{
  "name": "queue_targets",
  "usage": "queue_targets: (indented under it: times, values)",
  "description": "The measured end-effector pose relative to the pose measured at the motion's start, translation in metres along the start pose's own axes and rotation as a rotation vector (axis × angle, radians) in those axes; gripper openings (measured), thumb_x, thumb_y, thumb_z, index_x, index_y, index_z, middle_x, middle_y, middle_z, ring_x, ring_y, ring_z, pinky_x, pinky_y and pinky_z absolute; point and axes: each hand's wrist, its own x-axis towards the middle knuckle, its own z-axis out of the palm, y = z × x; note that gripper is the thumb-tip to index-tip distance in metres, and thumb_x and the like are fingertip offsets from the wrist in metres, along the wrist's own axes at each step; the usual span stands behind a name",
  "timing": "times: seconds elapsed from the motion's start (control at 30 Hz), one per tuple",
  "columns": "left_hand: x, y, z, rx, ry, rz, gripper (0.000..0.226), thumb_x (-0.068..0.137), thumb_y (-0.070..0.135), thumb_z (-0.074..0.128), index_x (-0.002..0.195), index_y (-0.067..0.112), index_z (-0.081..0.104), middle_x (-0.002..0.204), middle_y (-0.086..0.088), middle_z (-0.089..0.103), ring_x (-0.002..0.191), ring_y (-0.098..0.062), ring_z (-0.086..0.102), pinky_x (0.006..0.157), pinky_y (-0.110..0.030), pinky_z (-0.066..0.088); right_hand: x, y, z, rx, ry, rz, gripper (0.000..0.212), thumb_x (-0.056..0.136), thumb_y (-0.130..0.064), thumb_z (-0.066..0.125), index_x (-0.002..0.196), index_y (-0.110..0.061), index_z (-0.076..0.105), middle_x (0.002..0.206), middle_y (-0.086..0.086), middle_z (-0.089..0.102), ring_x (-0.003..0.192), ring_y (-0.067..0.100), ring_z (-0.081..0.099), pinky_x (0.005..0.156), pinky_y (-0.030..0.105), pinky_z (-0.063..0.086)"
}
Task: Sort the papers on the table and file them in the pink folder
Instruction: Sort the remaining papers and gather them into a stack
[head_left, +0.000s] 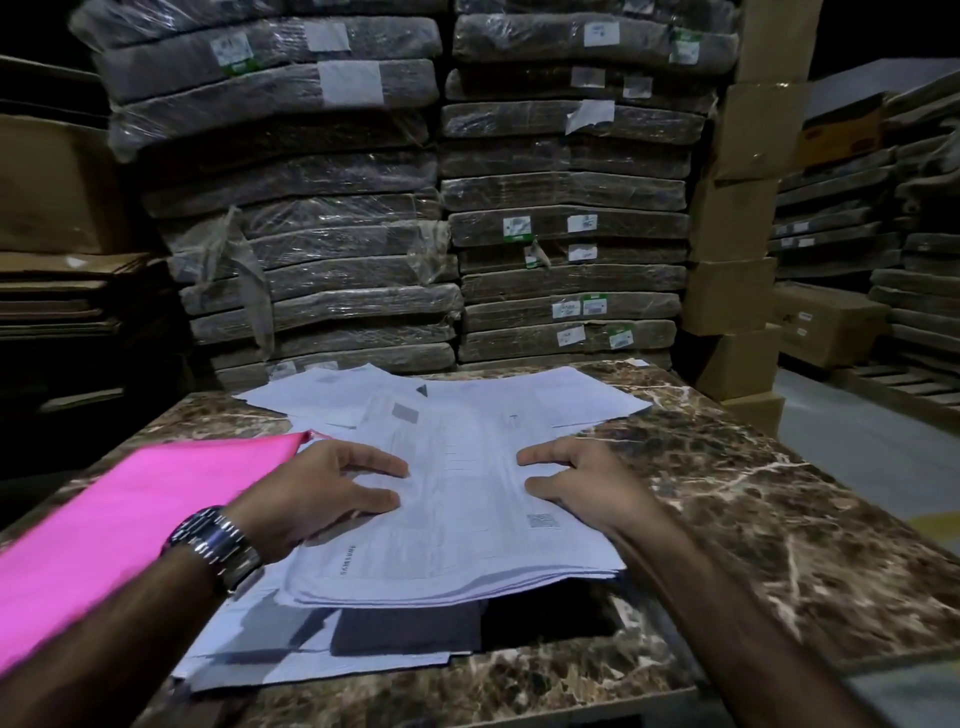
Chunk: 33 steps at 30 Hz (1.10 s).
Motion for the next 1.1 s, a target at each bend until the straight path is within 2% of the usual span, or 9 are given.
queue_targets:
  times: [0.1, 0.2, 0.4, 0.53, 0.6, 0.7, 0.83, 1.0, 1.1]
  values:
    - [-0.003, -0.020, -0.025, 0.034, 0.029, -0.052, 0.028, 0.078, 0.014, 0.076, 0.103, 0.025, 0.071, 0.054, -0.002, 0.060, 0.037, -0.012, 0.039, 0.039, -0.015, 0.027, 0.016, -0.004, 0.034, -0.067, -0.056, 0.008, 0.025, 0.083, -0.005, 0.068, 0.106, -0.012, 0.070, 0.079, 0.004, 0.070, 0.059, 0.014, 0.063, 0.052, 0.016, 0.048]
    - [0.001, -0.038, -0.042, 0.152, 0.081, -0.065, 0.044, 0.073, 0.019, 0.081, 0.112, 0.030, 0.066, 0.103, 0.001, 0.068, 0.076, -0.013, 0.064, 0.065, -0.024, 0.050, 0.025, -0.004, 0.060, -0.150, -0.111, 0.038, 0.033, 0.082, -0.009, 0.071, 0.115, -0.011, 0.065, 0.085, 0.005, 0.067, 0.066, 0.016, 0.061, 0.052, 0.018, 0.045]
    - [0.006, -0.063, -0.050, 0.349, 0.154, -0.096, 0.072, 0.073, 0.025, 0.081, 0.135, 0.030, 0.045, 0.137, -0.002, 0.048, 0.109, -0.016, 0.048, 0.086, -0.026, 0.040, 0.025, -0.002, 0.064, -0.302, -0.028, 0.041, 0.045, 0.088, -0.023, 0.062, 0.127, -0.005, 0.052, 0.108, 0.011, 0.066, 0.081, 0.022, 0.058, 0.065, 0.027, 0.049]
    - [0.005, -0.071, -0.053, 0.459, 0.139, -0.106, 0.074, 0.075, 0.032, 0.079, 0.139, 0.030, 0.042, 0.142, 0.000, 0.045, 0.108, -0.014, 0.047, 0.088, -0.027, 0.039, 0.010, -0.003, 0.049, -0.450, -0.028, 0.070, 0.040, 0.094, -0.020, 0.050, 0.124, 0.007, 0.051, 0.112, 0.020, 0.065, 0.080, 0.022, 0.055, 0.065, 0.028, 0.040]
    - [0.006, -0.072, -0.053, 0.473, 0.134, -0.106, 0.074, 0.075, 0.033, 0.078, 0.139, 0.030, 0.041, 0.142, -0.001, 0.046, 0.108, -0.014, 0.047, 0.088, -0.026, 0.038, 0.003, -0.006, 0.043, -0.534, -0.021, 0.060, 0.025, 0.095, -0.017, 0.047, 0.097, 0.003, 0.062, 0.093, 0.015, 0.067, 0.080, 0.025, 0.058, 0.058, 0.028, 0.043]
    - [0.006, -0.071, -0.053, 0.481, 0.130, -0.106, 0.074, 0.075, 0.031, 0.078, 0.140, 0.028, 0.041, 0.141, -0.002, 0.047, 0.108, -0.014, 0.047, 0.088, -0.026, 0.039, -0.003, -0.009, 0.037, -0.542, -0.003, 0.061, 0.037, 0.093, -0.012, 0.044, 0.058, -0.017, 0.038, 0.058, -0.002, 0.048, 0.057, 0.017, 0.048, 0.043, 0.023, 0.029]
    - [0.006, -0.071, -0.054, 0.536, 0.118, -0.112, 0.076, 0.075, 0.033, 0.078, 0.141, 0.030, 0.039, 0.143, 0.000, 0.045, 0.117, -0.017, 0.049, 0.093, -0.028, 0.041, 0.003, -0.005, 0.034, -0.285, -0.040, 0.158, 0.025, 0.091, -0.010, 0.042, 0.068, -0.010, 0.048, 0.071, 0.015, 0.062, 0.058, 0.026, 0.055, 0.055, 0.028, 0.042]
    - [0.007, -0.069, -0.053, 0.576, 0.092, -0.106, 0.076, 0.077, 0.034, 0.076, 0.142, 0.029, 0.037, 0.145, 0.001, 0.043, 0.119, -0.017, 0.049, 0.091, -0.026, 0.040, 0.013, -0.005, 0.040, -0.041, -0.121, 0.310, 0.030, 0.096, -0.012, 0.047, 0.123, 0.002, 0.046, 0.076, 0.021, 0.064, 0.050, 0.024, 0.061, 0.049, 0.029, 0.055]
    - [0.006, -0.068, -0.052, 0.565, 0.097, -0.085, 0.075, 0.079, 0.031, 0.075, 0.143, 0.027, 0.037, 0.145, 0.001, 0.043, 0.110, -0.012, 0.046, 0.088, -0.023, 0.036, 0.015, -0.005, 0.045, 0.101, -0.101, 0.364, 0.029, 0.095, -0.017, 0.055, 0.115, 0.004, 0.052, 0.075, 0.016, 0.063, 0.052, 0.023, 0.061, 0.053, 0.033, 0.057]
